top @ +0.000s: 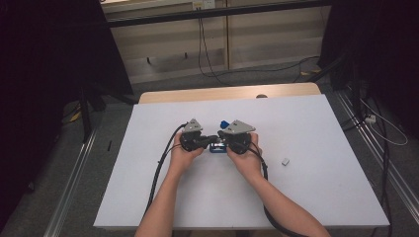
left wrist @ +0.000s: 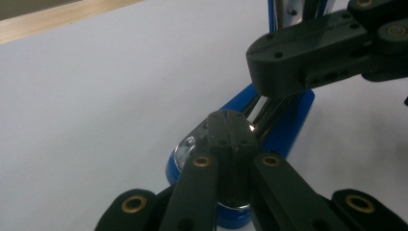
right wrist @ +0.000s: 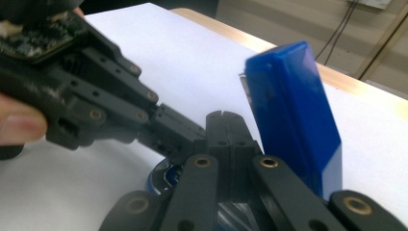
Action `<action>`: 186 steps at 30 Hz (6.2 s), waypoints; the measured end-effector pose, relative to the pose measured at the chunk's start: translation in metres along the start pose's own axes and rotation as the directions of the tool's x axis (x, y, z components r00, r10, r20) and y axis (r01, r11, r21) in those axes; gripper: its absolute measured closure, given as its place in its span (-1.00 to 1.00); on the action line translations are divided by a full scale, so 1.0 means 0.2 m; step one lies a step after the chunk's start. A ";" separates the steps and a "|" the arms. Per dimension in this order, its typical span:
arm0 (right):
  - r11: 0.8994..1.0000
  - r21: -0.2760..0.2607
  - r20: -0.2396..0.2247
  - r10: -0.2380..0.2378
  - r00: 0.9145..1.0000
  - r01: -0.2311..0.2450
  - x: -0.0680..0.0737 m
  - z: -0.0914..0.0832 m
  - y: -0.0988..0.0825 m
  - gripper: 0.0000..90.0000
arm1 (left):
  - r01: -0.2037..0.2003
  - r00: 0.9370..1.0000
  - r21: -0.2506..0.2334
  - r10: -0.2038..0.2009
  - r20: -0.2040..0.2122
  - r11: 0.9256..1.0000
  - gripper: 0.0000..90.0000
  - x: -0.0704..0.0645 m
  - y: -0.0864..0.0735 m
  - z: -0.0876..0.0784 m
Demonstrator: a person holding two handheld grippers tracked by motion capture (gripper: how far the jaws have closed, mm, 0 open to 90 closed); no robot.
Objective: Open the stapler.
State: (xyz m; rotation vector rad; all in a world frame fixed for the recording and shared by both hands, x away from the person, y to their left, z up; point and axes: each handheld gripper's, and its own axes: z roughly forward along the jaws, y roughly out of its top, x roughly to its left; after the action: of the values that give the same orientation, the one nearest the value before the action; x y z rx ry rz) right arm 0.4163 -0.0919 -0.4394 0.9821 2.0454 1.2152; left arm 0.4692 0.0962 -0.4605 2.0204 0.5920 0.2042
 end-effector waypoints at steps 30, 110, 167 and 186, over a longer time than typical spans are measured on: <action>0.996 0.070 0.161 -0.070 0.984 0.060 -0.15 -0.14 0.01 1.00 | 0.015 1.000 -0.019 -0.015 0.006 1.000 1.00 0.00 -0.01 0.00; 0.979 0.107 0.089 0.163 0.983 -0.172 -0.49 -0.56 -0.36 -0.39 | 0.091 0.995 -0.005 -0.091 -0.032 0.996 -0.70 -0.03 0.04 -0.16; 0.960 0.252 -0.071 0.141 0.987 -0.119 -0.53 -0.71 -0.53 -0.13 | 0.107 0.977 0.001 -0.105 -0.184 0.994 -0.77 -0.11 -0.14 -0.50; 0.953 0.294 -0.125 0.115 0.986 -0.074 -0.48 -0.73 -0.54 0.03 | 0.111 0.977 -0.007 -0.110 -0.182 0.994 -0.76 -0.11 -0.14 -0.51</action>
State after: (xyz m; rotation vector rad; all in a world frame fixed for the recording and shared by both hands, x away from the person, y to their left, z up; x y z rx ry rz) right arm 0.3271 -0.2754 -0.4631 1.1693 2.3599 1.0781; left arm 0.4027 0.1762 -0.4307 1.9783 0.8183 0.3241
